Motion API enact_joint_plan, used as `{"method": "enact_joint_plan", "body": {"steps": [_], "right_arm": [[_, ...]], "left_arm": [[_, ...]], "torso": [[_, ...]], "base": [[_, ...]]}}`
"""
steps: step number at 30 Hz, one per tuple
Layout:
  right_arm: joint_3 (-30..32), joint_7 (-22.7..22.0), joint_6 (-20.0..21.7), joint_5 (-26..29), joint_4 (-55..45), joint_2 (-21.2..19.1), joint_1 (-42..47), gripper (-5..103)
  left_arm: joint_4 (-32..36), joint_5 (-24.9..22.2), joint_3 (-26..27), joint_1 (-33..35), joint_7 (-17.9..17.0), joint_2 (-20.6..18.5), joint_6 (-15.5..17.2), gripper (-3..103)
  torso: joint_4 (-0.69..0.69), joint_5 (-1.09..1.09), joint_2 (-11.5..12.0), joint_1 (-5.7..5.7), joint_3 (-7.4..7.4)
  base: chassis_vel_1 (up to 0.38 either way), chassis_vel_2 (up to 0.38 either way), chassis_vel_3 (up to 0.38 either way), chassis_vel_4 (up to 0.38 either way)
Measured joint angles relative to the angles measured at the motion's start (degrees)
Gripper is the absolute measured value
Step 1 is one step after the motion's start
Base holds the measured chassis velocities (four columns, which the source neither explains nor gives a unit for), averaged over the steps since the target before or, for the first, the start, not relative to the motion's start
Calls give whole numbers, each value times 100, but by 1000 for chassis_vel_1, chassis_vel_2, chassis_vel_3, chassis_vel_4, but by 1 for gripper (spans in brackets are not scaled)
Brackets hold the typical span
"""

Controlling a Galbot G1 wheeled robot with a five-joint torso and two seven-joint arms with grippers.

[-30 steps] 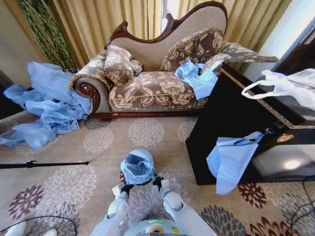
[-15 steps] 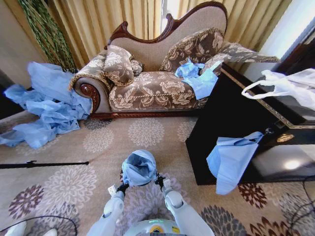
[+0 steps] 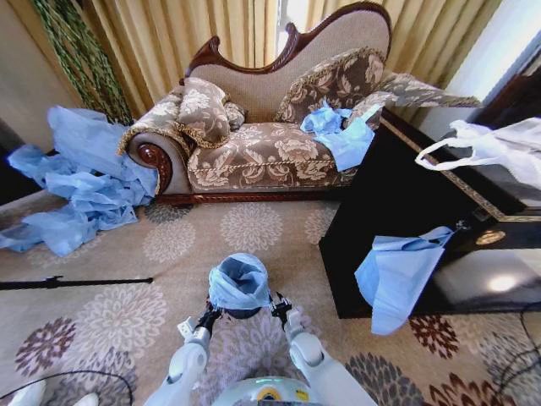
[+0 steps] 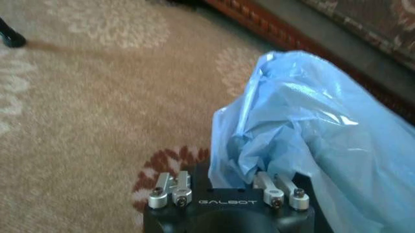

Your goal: Place a garbage bag over the trash bin.

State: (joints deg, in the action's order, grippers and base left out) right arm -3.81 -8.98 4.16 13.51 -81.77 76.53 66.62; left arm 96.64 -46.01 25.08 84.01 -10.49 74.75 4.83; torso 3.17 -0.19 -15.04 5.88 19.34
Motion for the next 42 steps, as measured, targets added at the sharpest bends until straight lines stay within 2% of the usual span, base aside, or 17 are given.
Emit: {"method": "enact_joint_plan", "body": {"steps": [3, 5, 6, 7, 8, 11, 12, 13, 19, 22, 27, 31, 33, 34, 35, 37, 42], "right_arm": [[-11, 2, -9, 1, -136, -34, 121, 51], [-17, 9, -22, -6, -180, -40, 180, 62], [-19, 31, -94, -48, -222, -27, 299, 73], [-13, 41, -147, -82, -222, -8, 342, 73], [-9, 61, -225, -148, -204, 20, 388, 83], [-11, 100, -267, -187, -162, 23, 393, 83], [-15, 141, -281, -210, -92, 22, 371, 93], [-10, 164, -289, -224, -48, 23, 346, 93], [133, 354, -535, -839, 276, 34, 230, 100], [368, 484, -1048, -1627, 536, 117, 230, 100], [511, 452, -1478, -1935, 609, 230, 311, 100], [546, 302, -1571, -1583, 631, 336, 373, 100], [484, 297, -1333, -506, 287, 325, 523, 100], [484, 297, -1333, -506, 287, 325, 523, 100], [465, 318, -1209, -101, 111, 302, 587, 100], [456, 382, -702, 1092, -478, 211, 812, 100], [570, 519, -233, 1811, -970, 56, 1007, 100]], "left_arm": [[75, 64, 81, 123, 64, 4, -32, 53], [82, 125, 122, 181, 115, 10, -53, 58], [21, 279, 196, 281, 230, 18, -154, 64], [-52, 352, 212, 305, 274, 18, -211, 69], [-259, 481, 248, 329, 419, 18, -309, 80], [-447, 583, 273, 327, 548, 15, -375, 85], [-587, 706, 279, 320, 647, 10, -422, 90], [-661, 803, 284, 314, 703, 3, -451, 95], [-849, 1161, 361, 343, 995, -22, -578, 100], [-799, 1166, 399, 390, 999, -24, -579, 100], [-723, 1139, 423, 408, 973, -34, -576, 100], [-697, 1106, 394, 370, 897, -29, -566, 100], [-688, 1076, 357, 334, 847, -22, -562, 100], [-688, 1076, 357, 334, 847, -22, -562, 100], [-688, 1071, 350, 325, 840, -22, -562, 100], [-704, 1068, 323, 289, 828, -20, -566, 100], [-710, 1068, 296, 281, 818, -15, -570, 100]], "torso": [[1, -2, 0, 0, 0], [0, -2, 0, 0, 0], [-1, 0, 0, 0, -1], [0, 0, 0, 0, -1], [0, -1, 0, 0, 0], [-1, -1, 0, 0, -1], [0, -2, 0, 0, -1], [0, -1, 0, 0, -1], [-1, 0, 0, 0, 0], [0, -1, 0, 0, 0], [0, -1, 0, 0, 0], [-1, 0, 0, 0, 0], [0, -1, 0, 0, 0], [0, -1, 0, 0, 0], [0, 0, 0, 0, 0], [0, -2, 0, 0, 0], [0, -1, 0, 0, 0]], "base": [[0, 0, 0, 0], [0, 0, 0, 0], [0, 0, 0, 0], [0, 0, 0, 0], [0, 0, 0, 0], [0, 0, 0, 0], [0, 0, 0, 0], [0, 0, 0, 0], [0, 0, 0, 0], [0, 0, 0, 0], [0, 0, 0, 0], [0, 0, 0, 0], [0, 0, 0, 0], [0, 0, 0, 0], [0, 0, 0, 0], [0, 0, 0, 0], [0, 0, 0, 0]]}}
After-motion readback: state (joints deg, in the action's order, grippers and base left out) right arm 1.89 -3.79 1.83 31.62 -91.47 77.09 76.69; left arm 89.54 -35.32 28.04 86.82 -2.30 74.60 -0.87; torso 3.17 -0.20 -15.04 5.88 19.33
